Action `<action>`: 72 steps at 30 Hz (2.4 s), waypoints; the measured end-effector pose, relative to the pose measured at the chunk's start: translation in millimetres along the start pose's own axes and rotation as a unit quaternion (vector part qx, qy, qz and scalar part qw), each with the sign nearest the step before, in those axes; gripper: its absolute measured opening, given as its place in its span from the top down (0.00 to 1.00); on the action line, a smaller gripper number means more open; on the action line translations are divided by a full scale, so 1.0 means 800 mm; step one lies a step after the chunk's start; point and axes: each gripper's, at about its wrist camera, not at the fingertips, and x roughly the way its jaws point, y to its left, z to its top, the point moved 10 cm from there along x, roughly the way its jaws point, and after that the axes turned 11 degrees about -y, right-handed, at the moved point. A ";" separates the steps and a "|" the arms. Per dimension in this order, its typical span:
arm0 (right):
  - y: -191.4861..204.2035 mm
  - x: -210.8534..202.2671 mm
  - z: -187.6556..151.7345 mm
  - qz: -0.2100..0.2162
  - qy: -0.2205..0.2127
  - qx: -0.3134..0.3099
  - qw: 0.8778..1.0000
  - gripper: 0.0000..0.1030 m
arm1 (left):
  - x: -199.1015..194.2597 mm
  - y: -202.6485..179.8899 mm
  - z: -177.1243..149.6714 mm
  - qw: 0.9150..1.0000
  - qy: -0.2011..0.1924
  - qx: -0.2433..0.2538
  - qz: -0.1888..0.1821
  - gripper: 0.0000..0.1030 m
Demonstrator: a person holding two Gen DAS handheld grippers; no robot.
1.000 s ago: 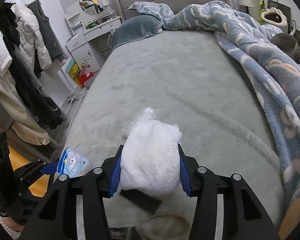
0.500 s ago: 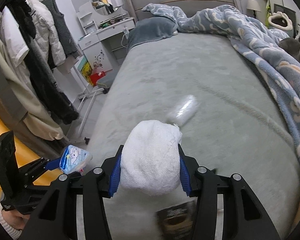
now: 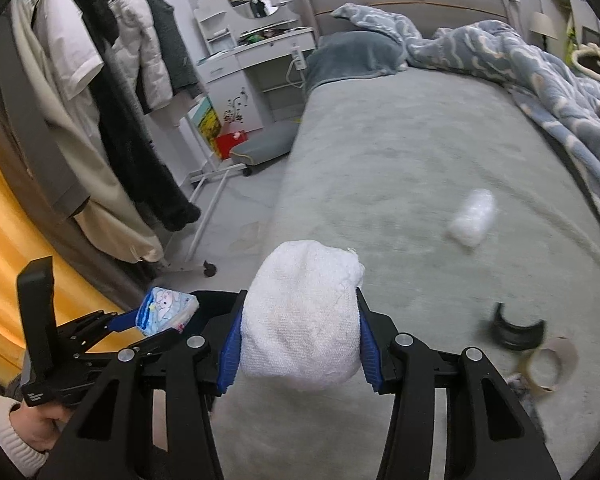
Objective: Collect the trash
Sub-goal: 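Carry the blue pack over the green bin and open the left gripper, then lower the white cloth ball into the green bin and open the right gripper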
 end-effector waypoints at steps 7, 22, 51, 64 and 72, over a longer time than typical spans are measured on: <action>0.052 0.033 0.002 0.026 0.014 -0.020 0.999 0.52 | 0.019 0.052 -0.029 0.998 0.049 -0.011 0.027 0.35; 0.155 0.088 -0.008 0.079 0.041 -0.046 0.995 0.51 | 0.044 0.134 -0.124 0.980 0.190 -0.049 0.042 0.34; 0.208 0.213 -0.114 0.077 0.179 -0.050 0.980 0.52 | 0.002 0.211 -0.103 0.984 0.147 -0.099 0.015 0.26; 0.204 0.249 -0.191 0.057 0.252 -0.061 0.964 0.50 | -0.031 0.222 -0.046 0.996 0.049 -0.079 0.006 0.41; 0.208 0.253 -0.215 0.056 0.284 -0.070 0.955 0.35 | -0.055 0.215 -0.002 0.998 -0.020 -0.068 -0.002 0.43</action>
